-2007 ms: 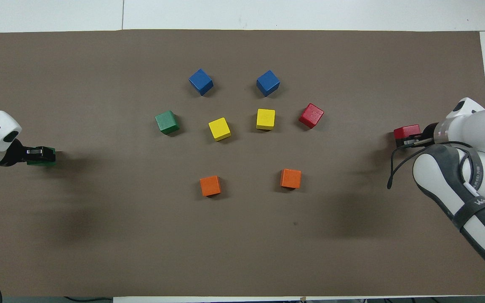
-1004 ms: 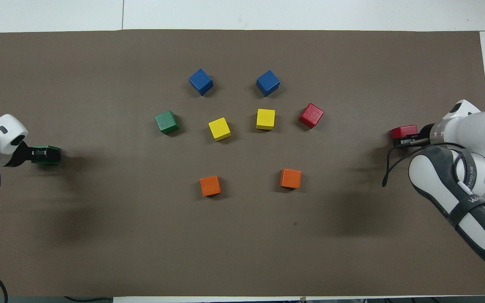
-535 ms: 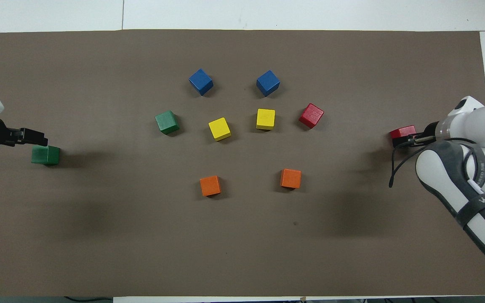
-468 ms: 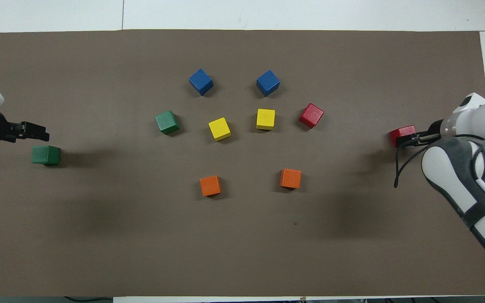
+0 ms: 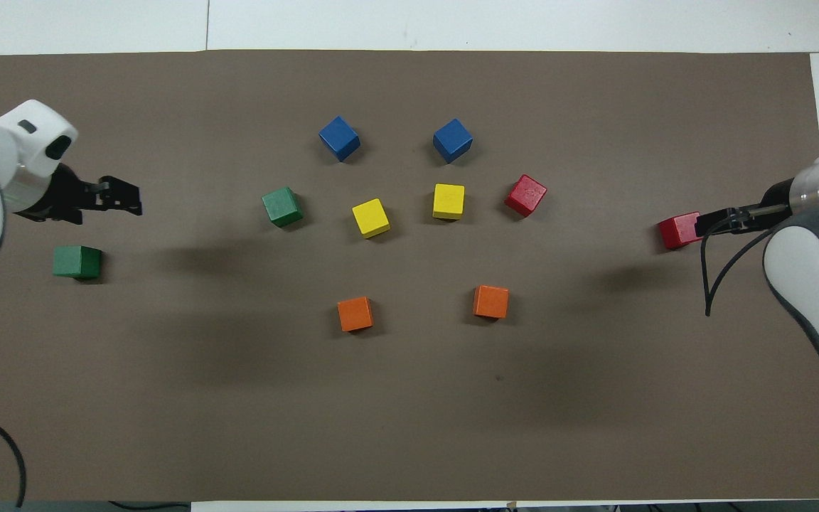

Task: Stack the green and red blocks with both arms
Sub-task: 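Reach the left gripper to the other green block while the right reaches red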

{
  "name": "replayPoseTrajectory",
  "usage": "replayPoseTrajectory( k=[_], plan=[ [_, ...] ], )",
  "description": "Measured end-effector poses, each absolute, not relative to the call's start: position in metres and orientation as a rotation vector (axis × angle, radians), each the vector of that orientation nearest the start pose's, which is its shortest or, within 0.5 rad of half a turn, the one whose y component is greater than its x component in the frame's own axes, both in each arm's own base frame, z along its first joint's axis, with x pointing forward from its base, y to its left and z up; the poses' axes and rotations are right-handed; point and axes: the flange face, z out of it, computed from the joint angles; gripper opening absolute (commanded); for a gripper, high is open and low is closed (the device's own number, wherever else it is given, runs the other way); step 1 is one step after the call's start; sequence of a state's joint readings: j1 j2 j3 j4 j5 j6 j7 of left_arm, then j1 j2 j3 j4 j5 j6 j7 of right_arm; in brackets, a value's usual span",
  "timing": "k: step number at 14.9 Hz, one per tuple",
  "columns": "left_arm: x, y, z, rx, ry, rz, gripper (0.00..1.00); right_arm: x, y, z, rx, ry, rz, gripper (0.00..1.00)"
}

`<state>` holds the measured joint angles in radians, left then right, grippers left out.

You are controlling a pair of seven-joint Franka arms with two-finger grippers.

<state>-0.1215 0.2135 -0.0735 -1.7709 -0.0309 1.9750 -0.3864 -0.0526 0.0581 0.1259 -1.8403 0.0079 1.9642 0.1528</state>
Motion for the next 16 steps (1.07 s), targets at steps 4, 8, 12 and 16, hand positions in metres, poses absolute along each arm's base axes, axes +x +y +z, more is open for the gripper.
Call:
replayPoseTrajectory(
  k=[4, 8, 12, 16],
  plan=[
    [0.608, -0.17, 0.427, -3.164, -0.484, -0.035, 1.0, 0.598, 0.147, 0.463, -3.05, 0.419, -0.182, 0.97],
    [0.62, -0.212, 0.373, -3.15, -0.551, 0.002, 1.0, 0.626, 0.162, 0.429, -2.999, 0.582, -0.194, 0.97],
    [0.637, -0.212, 0.343, -3.147, -0.56, -0.04, 1.0, 0.64, 0.154, 0.396, -2.986, 0.641, -0.181, 0.97],
    [0.641, -0.212, 0.326, -3.152, -0.561, -0.065, 1.0, 0.641, 0.167, 0.389, -2.954, 0.702, -0.195, 0.97]
  ],
)
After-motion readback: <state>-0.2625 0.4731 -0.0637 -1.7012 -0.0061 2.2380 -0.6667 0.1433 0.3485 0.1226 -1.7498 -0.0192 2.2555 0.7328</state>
